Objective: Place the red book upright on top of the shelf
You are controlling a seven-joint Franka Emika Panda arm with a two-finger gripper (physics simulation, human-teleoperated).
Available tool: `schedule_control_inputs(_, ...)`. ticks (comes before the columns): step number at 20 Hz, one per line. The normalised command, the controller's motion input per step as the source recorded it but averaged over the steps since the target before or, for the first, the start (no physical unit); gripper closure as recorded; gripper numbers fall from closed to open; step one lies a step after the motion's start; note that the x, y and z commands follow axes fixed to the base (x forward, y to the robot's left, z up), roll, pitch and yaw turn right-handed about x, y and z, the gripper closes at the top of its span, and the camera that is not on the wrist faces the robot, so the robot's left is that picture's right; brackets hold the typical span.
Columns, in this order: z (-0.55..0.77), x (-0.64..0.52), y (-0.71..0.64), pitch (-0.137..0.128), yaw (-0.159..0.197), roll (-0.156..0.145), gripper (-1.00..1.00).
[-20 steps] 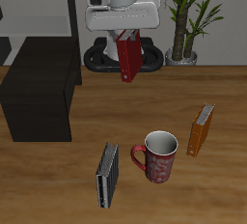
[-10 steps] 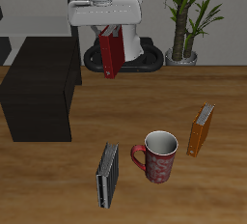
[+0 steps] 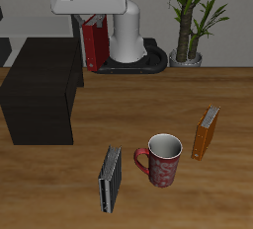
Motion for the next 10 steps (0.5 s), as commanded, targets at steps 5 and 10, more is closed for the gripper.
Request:
schedule_control_inputs(5, 0.15, -0.13, -0.34, -0.018, 0.024, -0.026, 1.00)
schedule_control_inputs(10, 0.12, -0.08, -0.41, -0.001, 0.015, -0.027, 1.00)
